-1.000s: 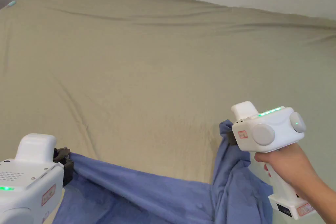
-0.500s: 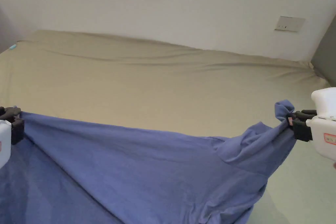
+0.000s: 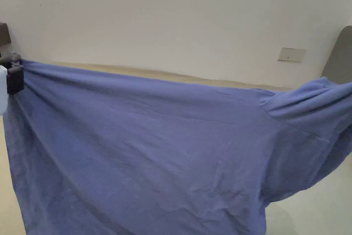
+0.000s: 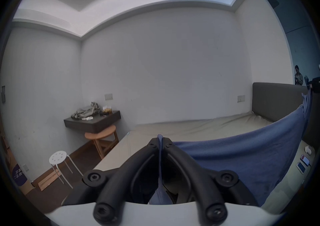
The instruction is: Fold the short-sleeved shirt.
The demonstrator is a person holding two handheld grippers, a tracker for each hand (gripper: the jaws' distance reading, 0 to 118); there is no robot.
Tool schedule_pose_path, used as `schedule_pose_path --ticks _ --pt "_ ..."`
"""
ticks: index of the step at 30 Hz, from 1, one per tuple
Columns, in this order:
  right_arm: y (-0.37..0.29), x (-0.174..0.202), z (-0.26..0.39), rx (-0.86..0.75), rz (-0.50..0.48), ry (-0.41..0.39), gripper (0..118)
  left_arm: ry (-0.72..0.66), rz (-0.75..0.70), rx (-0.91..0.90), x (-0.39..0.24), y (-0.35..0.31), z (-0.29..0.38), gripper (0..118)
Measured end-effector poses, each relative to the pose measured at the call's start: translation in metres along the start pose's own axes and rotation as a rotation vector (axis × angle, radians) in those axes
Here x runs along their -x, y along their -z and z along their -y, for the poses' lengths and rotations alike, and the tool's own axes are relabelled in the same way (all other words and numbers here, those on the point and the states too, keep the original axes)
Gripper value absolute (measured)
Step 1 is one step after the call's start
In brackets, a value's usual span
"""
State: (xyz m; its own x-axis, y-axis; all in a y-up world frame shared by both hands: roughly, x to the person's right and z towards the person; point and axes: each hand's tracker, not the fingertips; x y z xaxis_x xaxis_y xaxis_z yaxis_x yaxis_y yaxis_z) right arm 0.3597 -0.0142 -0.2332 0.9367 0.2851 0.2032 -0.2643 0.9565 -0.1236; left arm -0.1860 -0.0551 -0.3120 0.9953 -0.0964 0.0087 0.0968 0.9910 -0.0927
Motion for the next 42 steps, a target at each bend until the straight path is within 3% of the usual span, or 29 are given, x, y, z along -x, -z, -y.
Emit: schedule_pose_path --ticks 3,7,18,27,42 --pt "-0.011 -0.005 -0.027 -0.077 0.050 -0.051 0 -0.007 0.011 -0.035 0.003 -0.007 -0.022 0" --pt "-0.013 -0.023 -0.058 -0.140 0.058 -0.008 0 0.030 -0.014 -0.092 0.004 -0.015 -0.049 0" --pt "0.008 -0.040 -0.132 -0.261 0.143 -0.076 0 0.072 -0.034 -0.203 0.014 -0.002 -0.118 0" --pt "0.077 -0.043 -0.180 -0.245 0.207 -0.119 0 0.111 -0.039 -0.202 0.005 0.064 -0.156 0" --pt "0.197 -0.012 -0.209 -0.207 0.282 -0.169 0 0.134 -0.079 -0.148 -0.007 0.197 -0.183 0"
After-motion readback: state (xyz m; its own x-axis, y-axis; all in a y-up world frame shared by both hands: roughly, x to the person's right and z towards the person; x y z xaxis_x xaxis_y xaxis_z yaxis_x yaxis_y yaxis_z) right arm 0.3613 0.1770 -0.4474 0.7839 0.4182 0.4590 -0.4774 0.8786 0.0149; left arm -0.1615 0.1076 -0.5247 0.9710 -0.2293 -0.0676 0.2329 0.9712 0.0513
